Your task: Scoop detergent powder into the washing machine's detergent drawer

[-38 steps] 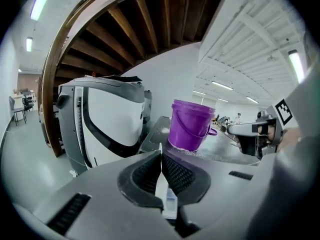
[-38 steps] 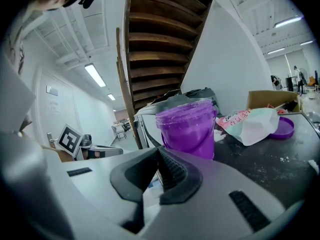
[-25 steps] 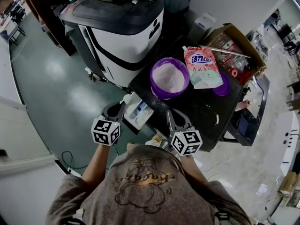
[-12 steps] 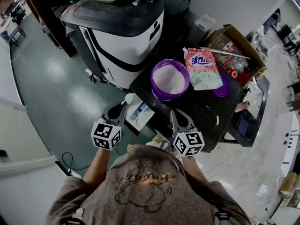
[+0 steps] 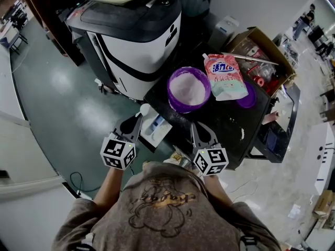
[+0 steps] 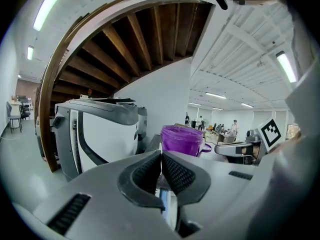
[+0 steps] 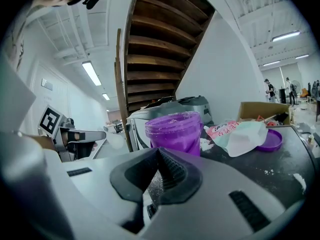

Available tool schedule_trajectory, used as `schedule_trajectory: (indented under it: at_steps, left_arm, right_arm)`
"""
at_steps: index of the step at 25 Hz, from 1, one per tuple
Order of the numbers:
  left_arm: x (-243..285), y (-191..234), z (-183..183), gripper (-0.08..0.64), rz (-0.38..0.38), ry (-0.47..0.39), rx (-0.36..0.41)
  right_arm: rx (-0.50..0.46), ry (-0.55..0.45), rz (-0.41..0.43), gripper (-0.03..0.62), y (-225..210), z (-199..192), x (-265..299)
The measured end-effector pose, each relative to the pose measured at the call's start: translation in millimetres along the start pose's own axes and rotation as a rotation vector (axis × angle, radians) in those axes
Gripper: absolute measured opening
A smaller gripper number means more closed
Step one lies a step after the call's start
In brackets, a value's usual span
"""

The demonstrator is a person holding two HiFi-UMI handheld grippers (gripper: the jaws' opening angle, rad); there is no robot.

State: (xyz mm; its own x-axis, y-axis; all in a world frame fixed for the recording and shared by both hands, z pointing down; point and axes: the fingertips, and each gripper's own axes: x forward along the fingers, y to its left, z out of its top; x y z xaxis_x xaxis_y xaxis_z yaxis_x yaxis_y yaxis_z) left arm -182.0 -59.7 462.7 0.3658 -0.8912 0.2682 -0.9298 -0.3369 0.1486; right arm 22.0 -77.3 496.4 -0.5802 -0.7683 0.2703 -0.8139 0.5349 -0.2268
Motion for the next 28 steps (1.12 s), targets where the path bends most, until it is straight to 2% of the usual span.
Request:
schedule_trajectory:
  at_steps: [10, 28]
  left_arm:
    - [1.2, -1.1, 3.4, 0.023, -0.005, -0.015, 0.004]
    - [-5.8, -4.4, 2.1, 0.023, -0.026, -0.017, 0.004]
  right_arm:
    - [-0.01, -0.044, -0.024, 0.0, 1.5, 9.3, -1.9]
    - [-0.014, -0.046, -0.029, 0.0, 11.6, 8.1, -6.6]
